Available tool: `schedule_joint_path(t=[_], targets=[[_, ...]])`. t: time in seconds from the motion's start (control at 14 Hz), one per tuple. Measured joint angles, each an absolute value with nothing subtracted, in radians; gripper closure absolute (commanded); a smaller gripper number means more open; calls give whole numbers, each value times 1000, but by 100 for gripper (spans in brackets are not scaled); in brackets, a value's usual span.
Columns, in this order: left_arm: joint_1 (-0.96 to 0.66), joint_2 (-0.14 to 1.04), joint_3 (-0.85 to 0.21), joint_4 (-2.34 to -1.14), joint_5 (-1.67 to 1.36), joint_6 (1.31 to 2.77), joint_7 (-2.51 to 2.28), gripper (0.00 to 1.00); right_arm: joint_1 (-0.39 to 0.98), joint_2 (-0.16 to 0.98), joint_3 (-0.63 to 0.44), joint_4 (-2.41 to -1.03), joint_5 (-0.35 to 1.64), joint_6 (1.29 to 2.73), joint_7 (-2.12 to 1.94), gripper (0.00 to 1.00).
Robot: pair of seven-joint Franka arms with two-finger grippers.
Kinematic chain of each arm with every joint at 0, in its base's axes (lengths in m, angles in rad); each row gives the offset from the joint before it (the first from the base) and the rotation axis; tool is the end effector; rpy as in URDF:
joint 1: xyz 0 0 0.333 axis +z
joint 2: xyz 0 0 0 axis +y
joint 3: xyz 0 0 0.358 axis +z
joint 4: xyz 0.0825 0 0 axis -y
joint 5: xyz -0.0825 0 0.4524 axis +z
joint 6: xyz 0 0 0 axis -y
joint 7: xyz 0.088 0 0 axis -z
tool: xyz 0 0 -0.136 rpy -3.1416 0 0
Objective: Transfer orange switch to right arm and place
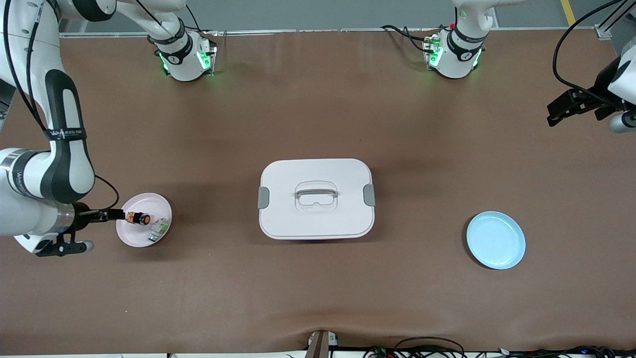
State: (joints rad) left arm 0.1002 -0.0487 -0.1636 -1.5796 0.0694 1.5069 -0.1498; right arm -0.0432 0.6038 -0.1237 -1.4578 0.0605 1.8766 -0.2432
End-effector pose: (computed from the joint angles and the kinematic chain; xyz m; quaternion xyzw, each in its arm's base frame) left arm 0.5979 -0.0306 0.6570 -0.9982 -0.0451 0.0081 0.0397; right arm 0.7632 -0.1081 0.2931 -0.9953 -0.0339 0.0897 0.0105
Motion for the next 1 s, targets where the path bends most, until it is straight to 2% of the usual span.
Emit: schedule_joint_path(t=[0.43, 0.78, 1.0], targets=[[100, -49, -164, -1571, 69, 1508, -150, 0, -41, 585, -125, -1429, 81, 1860, -213, 0], [100, -49, -164, -1559, 68, 1508, -150, 0, 8, 461, -120, -1428, 86, 1655, -58, 0], [100, -48, -164, -1558, 68, 1508, -150, 0, 27, 371, -120, -1483, 85, 1651, -15, 0]])
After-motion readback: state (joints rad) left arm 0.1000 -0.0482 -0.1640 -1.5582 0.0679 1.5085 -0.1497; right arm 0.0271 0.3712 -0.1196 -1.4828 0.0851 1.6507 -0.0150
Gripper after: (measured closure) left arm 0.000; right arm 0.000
